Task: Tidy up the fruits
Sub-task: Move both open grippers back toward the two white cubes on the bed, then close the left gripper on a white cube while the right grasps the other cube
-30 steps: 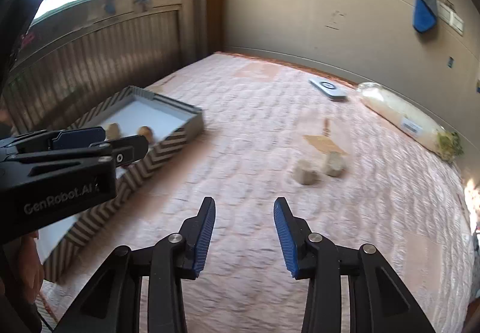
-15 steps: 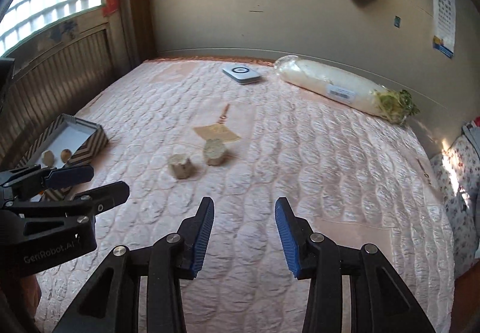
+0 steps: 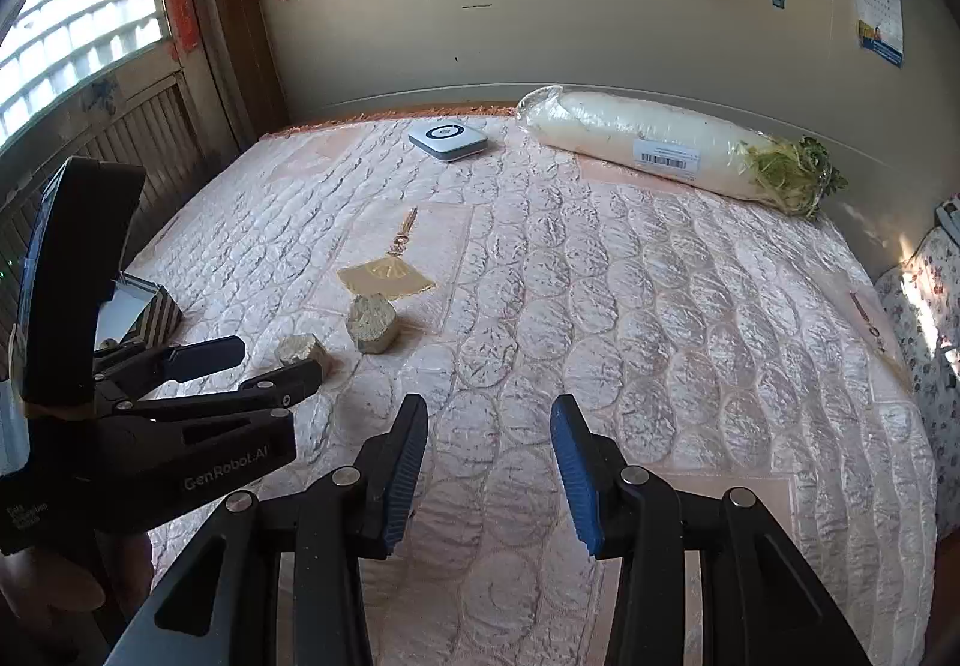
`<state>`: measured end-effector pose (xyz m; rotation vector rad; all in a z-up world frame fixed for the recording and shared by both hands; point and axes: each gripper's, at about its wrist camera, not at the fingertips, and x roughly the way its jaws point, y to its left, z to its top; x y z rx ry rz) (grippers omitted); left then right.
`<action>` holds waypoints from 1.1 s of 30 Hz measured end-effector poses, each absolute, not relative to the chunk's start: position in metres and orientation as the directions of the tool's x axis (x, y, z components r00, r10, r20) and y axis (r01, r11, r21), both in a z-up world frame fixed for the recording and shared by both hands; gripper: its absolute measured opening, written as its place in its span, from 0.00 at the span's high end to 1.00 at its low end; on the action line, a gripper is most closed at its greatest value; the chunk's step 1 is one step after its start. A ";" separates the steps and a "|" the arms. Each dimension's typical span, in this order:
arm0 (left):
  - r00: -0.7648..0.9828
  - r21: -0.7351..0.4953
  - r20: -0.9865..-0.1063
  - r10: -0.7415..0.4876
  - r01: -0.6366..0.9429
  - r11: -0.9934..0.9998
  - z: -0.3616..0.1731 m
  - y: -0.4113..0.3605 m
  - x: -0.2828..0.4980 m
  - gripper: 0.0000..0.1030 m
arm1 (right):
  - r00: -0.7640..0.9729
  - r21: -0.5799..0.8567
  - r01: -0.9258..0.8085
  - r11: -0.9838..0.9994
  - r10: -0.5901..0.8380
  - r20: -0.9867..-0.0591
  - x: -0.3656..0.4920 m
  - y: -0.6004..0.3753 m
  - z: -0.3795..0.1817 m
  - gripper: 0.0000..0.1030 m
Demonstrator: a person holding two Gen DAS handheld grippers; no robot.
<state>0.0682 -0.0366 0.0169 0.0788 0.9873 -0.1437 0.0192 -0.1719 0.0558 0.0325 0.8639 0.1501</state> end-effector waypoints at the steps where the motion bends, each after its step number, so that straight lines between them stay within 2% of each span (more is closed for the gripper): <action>1: 0.528 -0.042 -0.839 -0.130 0.174 0.984 0.015 -0.035 0.070 0.65 | 0.637 0.086 -0.122 0.989 0.145 -0.757 0.022 -0.170 0.055 0.60; 2: 0.521 -0.064 -0.840 -0.152 0.183 0.981 0.014 -0.035 0.070 0.72 | 0.633 0.084 -0.131 0.988 0.149 -0.759 0.025 -0.168 0.054 0.60; 3: 0.529 -0.048 -0.837 -0.141 0.186 0.981 0.015 -0.036 0.069 0.74 | 0.631 0.086 -0.144 0.986 0.158 -0.760 0.026 -0.165 0.053 0.60; 5: 0.558 0.011 -0.825 -0.092 0.179 0.984 0.017 -0.039 0.064 0.74 | 0.622 0.112 -0.171 0.979 0.195 -0.759 0.031 -0.160 0.051 0.60; 8: 0.549 -0.021 -0.829 -0.103 0.154 0.988 0.018 -0.026 0.061 0.74 | 0.609 0.141 -0.216 0.966 0.246 -0.754 0.042 -0.149 0.046 0.60; 14: 0.570 -0.001 -0.819 -0.064 0.111 0.994 0.028 -0.004 0.040 0.74 | 0.579 0.164 -0.265 0.950 0.293 -0.761 0.068 -0.125 0.033 0.60; 20: 0.582 0.014 -0.812 -0.034 0.077 0.997 0.033 0.013 0.028 0.74 | 0.561 0.103 -0.264 0.959 0.239 -0.793 0.094 -0.100 0.017 0.60; 23: 0.584 0.011 -0.811 -0.032 0.069 0.998 0.035 0.020 0.023 0.74 | 0.572 0.089 -0.242 0.966 0.216 -0.791 0.093 -0.100 0.015 0.72; 26: 0.593 0.008 -0.805 -0.029 0.060 0.998 0.037 0.023 0.019 0.74 | 0.579 0.120 -0.232 0.965 0.236 -0.781 0.084 -0.106 0.020 0.72; 33: 0.602 0.009 -0.798 -0.029 0.059 0.998 0.041 0.025 0.006 0.74 | 0.628 0.083 -0.177 0.981 0.177 -0.758 0.040 -0.118 0.039 0.72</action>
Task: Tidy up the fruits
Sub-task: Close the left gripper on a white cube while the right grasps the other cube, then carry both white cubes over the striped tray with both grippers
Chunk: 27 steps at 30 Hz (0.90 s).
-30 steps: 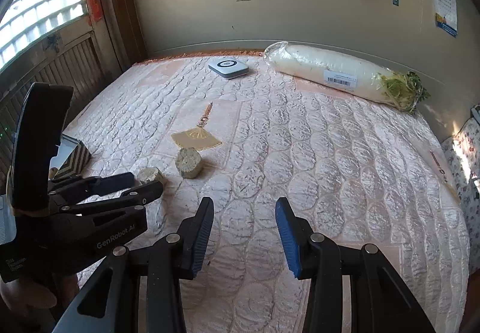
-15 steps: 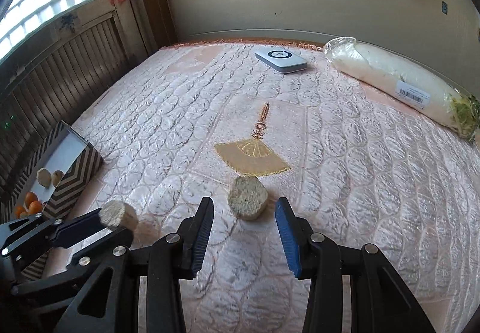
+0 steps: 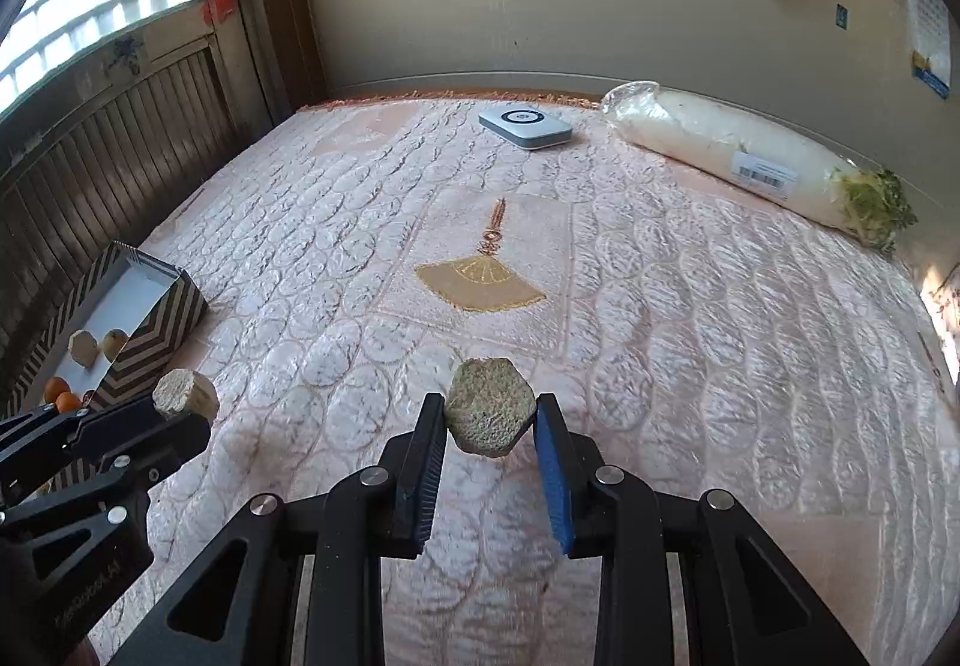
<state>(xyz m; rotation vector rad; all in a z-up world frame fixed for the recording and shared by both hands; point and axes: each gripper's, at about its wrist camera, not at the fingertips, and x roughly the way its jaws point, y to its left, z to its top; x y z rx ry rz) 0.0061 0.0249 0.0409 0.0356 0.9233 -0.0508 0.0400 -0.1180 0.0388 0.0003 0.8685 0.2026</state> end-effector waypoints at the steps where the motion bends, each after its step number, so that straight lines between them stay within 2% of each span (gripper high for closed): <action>1: 0.603 0.009 -0.797 -0.030 0.062 0.998 0.041 0.024 0.004 0.74 | 0.638 0.081 -0.161 0.984 0.166 -0.752 0.033 -0.121 0.041 0.72; 11: 0.620 0.021 -0.784 -0.037 0.087 0.996 0.047 0.016 -0.020 0.74 | 0.668 0.073 -0.100 0.992 0.121 -0.734 -0.012 -0.133 0.049 0.72; 27: 0.650 0.026 -0.760 -0.004 0.037 0.999 0.062 0.052 -0.043 0.74 | 0.680 0.066 -0.171 0.983 0.167 -0.714 -0.029 -0.096 0.062 0.72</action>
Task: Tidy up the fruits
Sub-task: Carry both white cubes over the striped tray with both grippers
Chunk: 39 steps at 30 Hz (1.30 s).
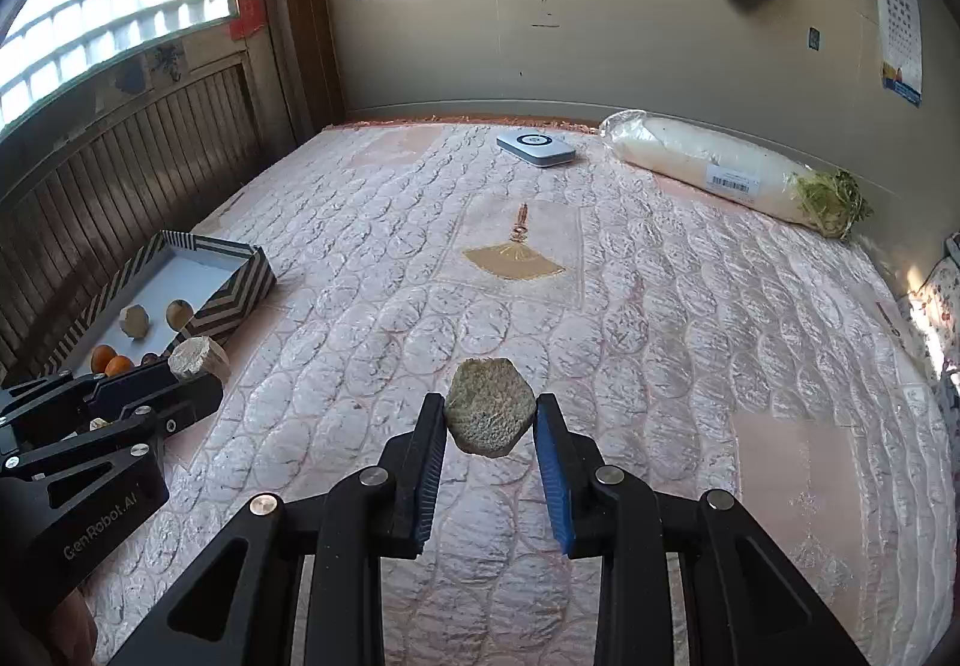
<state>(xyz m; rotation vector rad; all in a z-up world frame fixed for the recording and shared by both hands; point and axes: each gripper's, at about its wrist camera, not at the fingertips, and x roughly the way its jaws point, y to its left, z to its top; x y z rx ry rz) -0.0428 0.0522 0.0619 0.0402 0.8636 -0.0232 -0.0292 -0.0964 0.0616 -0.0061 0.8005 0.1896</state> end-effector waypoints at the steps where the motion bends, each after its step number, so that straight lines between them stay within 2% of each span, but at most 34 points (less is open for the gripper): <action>1: 0.652 0.027 -0.758 -0.001 0.033 0.999 0.063 0.055 -0.043 0.74 | 0.680 0.064 -0.177 0.982 0.169 -0.713 -0.029 -0.093 0.062 0.72; 21: 0.668 0.012 -0.739 0.083 -0.110 0.994 0.075 0.137 -0.056 0.74 | 0.662 0.031 -0.327 0.945 0.252 -0.706 -0.028 -0.014 0.074 0.72; 39: 0.592 -0.050 -0.796 0.126 -0.272 0.961 0.061 0.230 -0.044 0.74 | 0.546 0.051 -0.578 0.814 0.433 -0.717 -0.015 0.095 0.070 0.72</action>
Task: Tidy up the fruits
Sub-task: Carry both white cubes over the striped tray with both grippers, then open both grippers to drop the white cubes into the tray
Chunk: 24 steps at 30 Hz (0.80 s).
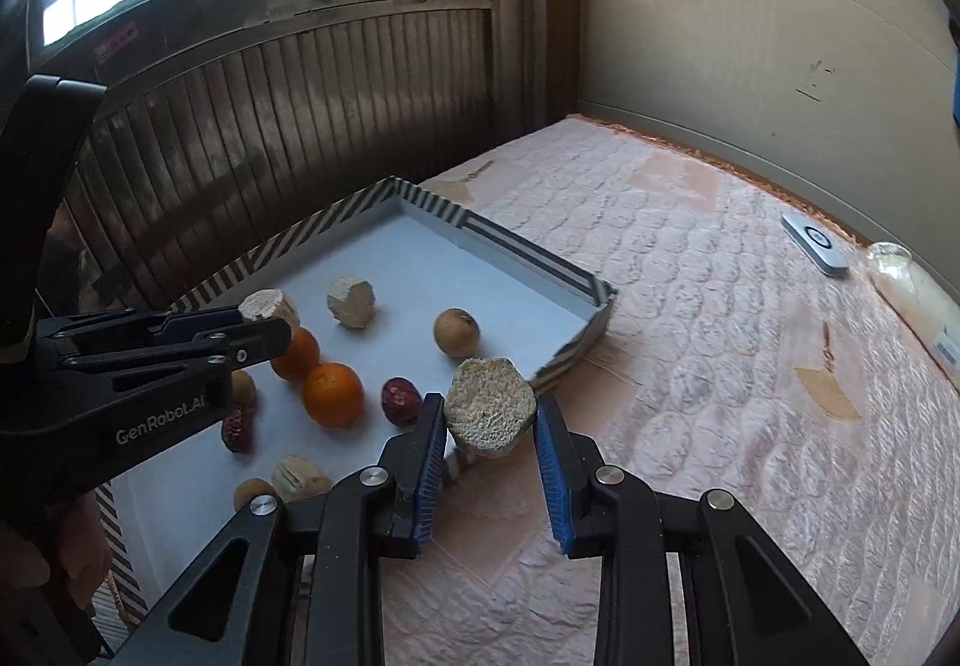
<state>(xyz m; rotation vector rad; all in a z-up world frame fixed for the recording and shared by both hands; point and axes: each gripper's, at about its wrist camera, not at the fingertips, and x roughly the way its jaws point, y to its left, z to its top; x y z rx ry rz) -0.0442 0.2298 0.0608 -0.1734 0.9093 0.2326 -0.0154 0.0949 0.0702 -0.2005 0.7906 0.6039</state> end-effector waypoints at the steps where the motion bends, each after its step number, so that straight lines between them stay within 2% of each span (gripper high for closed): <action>1: 0.587 -0.052 -0.800 0.125 -0.276 0.960 0.059 0.231 -0.043 0.74 | 0.534 0.054 -0.593 0.803 0.443 -0.720 -0.014 0.102 0.068 0.72; 9: 0.577 -0.039 -0.804 0.146 -0.296 0.954 0.053 0.242 -0.038 0.74 | 0.432 0.073 -0.686 0.724 0.486 -0.760 -0.014 0.140 0.048 0.72; 21: 0.584 -0.021 -0.792 0.180 -0.320 0.947 0.052 0.237 -0.047 0.73 | 0.392 0.100 -0.702 0.705 0.500 -0.772 -0.016 0.147 0.035 0.72; 24: 0.572 0.000 -0.796 0.195 -0.322 0.947 0.048 0.234 -0.049 0.66 | 0.387 0.119 -0.702 0.702 0.516 -0.764 -0.018 0.144 0.037 0.70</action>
